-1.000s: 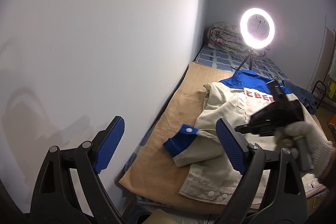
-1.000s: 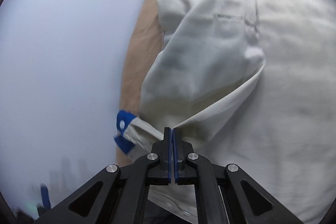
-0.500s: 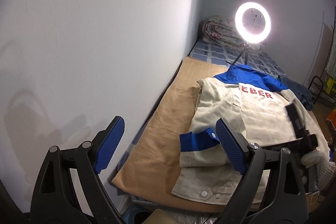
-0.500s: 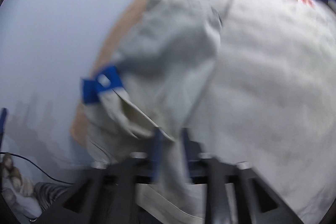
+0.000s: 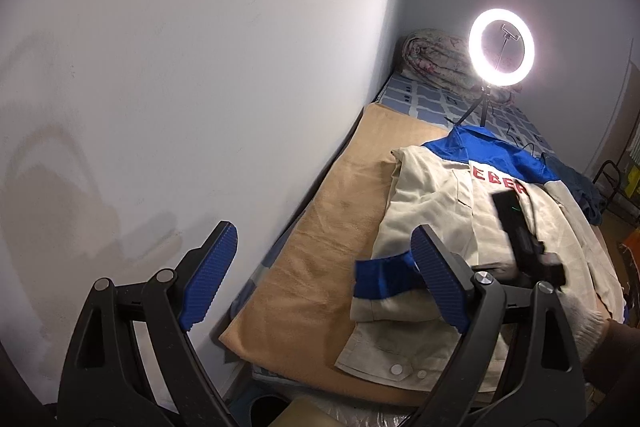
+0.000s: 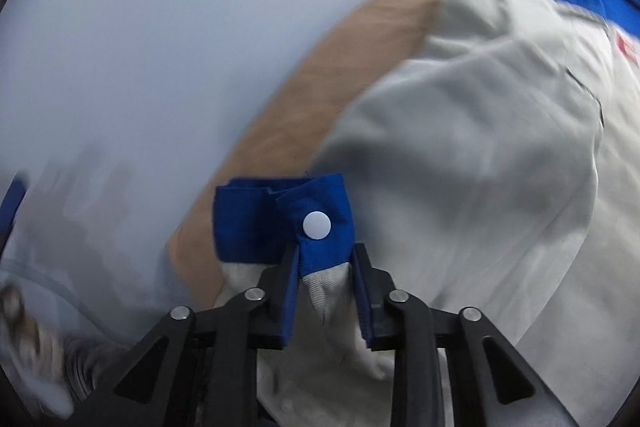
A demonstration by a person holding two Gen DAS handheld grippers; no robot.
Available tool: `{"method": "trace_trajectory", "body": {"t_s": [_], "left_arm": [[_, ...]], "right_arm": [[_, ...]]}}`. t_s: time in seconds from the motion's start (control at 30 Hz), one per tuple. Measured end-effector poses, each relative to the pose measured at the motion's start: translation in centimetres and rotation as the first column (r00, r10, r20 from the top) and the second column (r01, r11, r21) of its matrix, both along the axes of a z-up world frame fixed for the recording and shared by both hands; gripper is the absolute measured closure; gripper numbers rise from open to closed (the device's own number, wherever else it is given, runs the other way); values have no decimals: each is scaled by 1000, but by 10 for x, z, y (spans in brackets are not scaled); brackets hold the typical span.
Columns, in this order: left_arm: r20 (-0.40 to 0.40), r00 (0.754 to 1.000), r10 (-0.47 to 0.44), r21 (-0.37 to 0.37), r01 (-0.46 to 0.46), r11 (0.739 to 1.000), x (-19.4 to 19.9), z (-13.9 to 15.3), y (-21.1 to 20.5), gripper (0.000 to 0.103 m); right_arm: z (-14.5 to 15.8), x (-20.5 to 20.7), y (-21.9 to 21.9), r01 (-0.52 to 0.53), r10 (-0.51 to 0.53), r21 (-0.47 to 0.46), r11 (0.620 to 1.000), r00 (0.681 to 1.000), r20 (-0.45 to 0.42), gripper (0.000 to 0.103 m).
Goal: Fold large clothes
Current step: 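Fold the held sleeve across the jacket back with the right gripper, then release the sleeve with the right gripper and withdraw it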
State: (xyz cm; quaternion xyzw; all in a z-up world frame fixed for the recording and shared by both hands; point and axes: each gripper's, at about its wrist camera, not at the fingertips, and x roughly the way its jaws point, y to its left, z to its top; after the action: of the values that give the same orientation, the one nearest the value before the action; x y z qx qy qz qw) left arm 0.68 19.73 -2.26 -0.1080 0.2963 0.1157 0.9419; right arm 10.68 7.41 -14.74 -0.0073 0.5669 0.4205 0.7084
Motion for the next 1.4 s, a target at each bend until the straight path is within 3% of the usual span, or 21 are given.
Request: {"method": "trace_trajectory", "body": {"t_s": [0.17,0.27,0.33,0.47,0.5,0.53,0.6,0.7,0.77,0.87,0.93,1.0,1.1,1.2,1.27,1.3,1.33,1.4], "left_arm": [[-14,1000,-21,-19,21,1000,3,0,0,12],[-23,999,-49,-24,48,999,8,1,-5,12],[-28,997,-77,-44,75,996,11,2,-8,12],[-71,993,-96,-116,87,989,23,-7,-6,12],[-88,991,-96,-121,85,989,26,-11,-6,12],[-106,990,-96,-130,82,988,29,-15,-6,12],[-143,981,-134,-180,107,978,35,-28,-6,12],[-195,960,-198,-233,151,961,41,-50,-14,13],[-234,945,-229,-289,157,944,44,-67,-17,20],[-294,921,-257,-380,134,915,50,-95,-18,34],[-339,903,-263,-405,112,907,51,-112,-20,48],[-372,889,-267,-424,94,901,52,-122,-20,50],[-414,875,-253,-375,89,923,52,-130,-27,50],[-459,852,-252,-354,86,931,54,-145,-34,50],[-472,844,-254,-365,75,928,52,-150,-35,50],[-464,851,-248,-373,67,926,50,-149,-33,50],[-439,870,-225,-388,43,921,47,-146,-30,50],[-411,891,-194,-419,5,908,43,-145,-24,50]], "right_arm": [[25,-49,-27,-87,83,53,995,994,75,80],[23,-82,-33,-193,189,22,981,975,112,66],[23,-98,-44,-242,238,37,970,967,95,65],[32,-113,-74,-218,209,74,973,971,115,65],[33,-112,-81,-176,169,66,982,979,110,56],[32,-110,-85,-143,137,61,988,986,97,38],[25,-102,-96,-44,40,43,998,996,74,28],[4,-77,-100,63,-62,72,995,998,-12,29],[-11,-65,-103,110,-99,117,987,990,-101,33],[-36,-55,-100,205,-168,144,968,957,-237,52],[-52,-50,-95,247,-192,154,957,933,-305,85],[-57,-49,-91,258,-203,141,956,926,-317,102],[-40,-56,-90,228,-202,95,969,952,-229,103],[-37,-64,-81,145,-150,-57,988,983,-107,96],[-30,-64,-83,115,-120,-57,992,989,-88,85],[-21,-63,-88,120,-122,-33,992,990,-66,72],[-10,-61,-92,125,-125,-18,992,992,-34,67],[15,-55,-98,121,-121,6,993,991,56,66]]}}
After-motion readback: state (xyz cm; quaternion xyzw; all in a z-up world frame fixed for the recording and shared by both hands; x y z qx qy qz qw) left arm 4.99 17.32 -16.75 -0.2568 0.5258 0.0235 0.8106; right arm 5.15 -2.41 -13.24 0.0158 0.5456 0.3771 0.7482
